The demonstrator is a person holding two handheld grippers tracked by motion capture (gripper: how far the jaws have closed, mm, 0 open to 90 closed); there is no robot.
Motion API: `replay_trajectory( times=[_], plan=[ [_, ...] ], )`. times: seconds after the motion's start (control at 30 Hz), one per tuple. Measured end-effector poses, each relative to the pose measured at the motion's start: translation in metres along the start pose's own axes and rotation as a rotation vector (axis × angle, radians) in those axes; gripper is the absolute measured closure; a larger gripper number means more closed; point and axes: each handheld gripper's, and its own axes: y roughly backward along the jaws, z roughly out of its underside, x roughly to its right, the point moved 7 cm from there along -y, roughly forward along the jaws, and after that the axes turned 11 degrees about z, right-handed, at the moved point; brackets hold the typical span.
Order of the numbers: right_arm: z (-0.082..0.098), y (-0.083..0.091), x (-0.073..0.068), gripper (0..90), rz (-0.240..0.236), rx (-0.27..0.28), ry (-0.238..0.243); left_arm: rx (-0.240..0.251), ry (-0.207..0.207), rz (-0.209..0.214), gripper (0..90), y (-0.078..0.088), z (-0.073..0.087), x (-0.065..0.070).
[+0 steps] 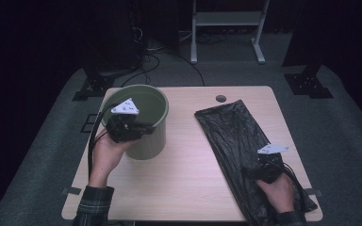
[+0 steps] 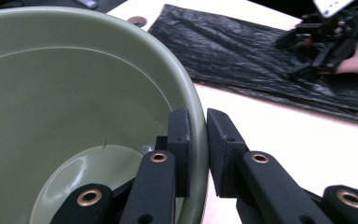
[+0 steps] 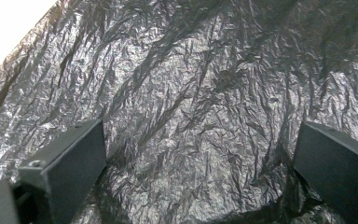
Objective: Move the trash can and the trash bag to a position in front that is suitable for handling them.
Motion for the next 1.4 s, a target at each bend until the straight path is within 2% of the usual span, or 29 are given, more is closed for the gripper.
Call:
replay_trajectory(
  times=[0.27, 0.53, 0.67, 0.73, 0.83, 0.97, 1.07, 1.17, 1.2, 1.4],
  plan=[
    [0.0, 0.0, 0.0, 1.7, 0.0, 0.0, 0.0, 0.005, -0.056, 0.06, 79.8, -0.018, -0.007, 0.039],
    [0.0, 0.0, 0.0, 1.7, 0.0, 0.001, 0.0, -0.015, -0.101, 0.117, 79.6, -0.033, -0.012, 0.078],
    [0.0, 0.0, 0.0, 1.7, 0.001, 0.002, 0.001, -0.018, -0.093, 0.128, 79.1, -0.037, -0.014, 0.087],
    [0.0, 0.0, 0.0, 1.7, 0.001, 0.003, 0.001, 0.001, -0.084, 0.151, 74.3, -0.036, -0.016, 0.087],
    [0.0, 0.0, 0.0, 1.7, 0.001, 0.002, 0.001, 0.02, -0.086, 0.153, 66.9, -0.03, -0.022, 0.085],
    [0.0, 0.0, 0.0, 1.7, 0.001, 0.002, 0.001, 0.05, -0.073, 0.13, 57.3, -0.017, -0.033, 0.074],
    [0.0, 0.0, 0.0, 1.7, 0.001, 0.002, 0.001, 0.069, -0.051, 0.093, 50.0, -0.005, -0.039, 0.059],
    [0.0, 0.0, 0.0, 1.7, 0.001, 0.002, 0.001, 0.074, -0.026, 0.053, 47.2, 0.006, -0.041, 0.042],
    [0.0, 0.0, 0.0, 1.7, 0.001, 0.002, 0.001, 0.078, -0.019, 0.039, 42.7, 0.009, -0.042, 0.036],
    [0.0, 0.0, 0.0, 1.7, 0.001, 0.002, 0.0, 0.088, 0.028, -0.049, 37.4, 0.026, -0.036, -0.001]
  ],
)
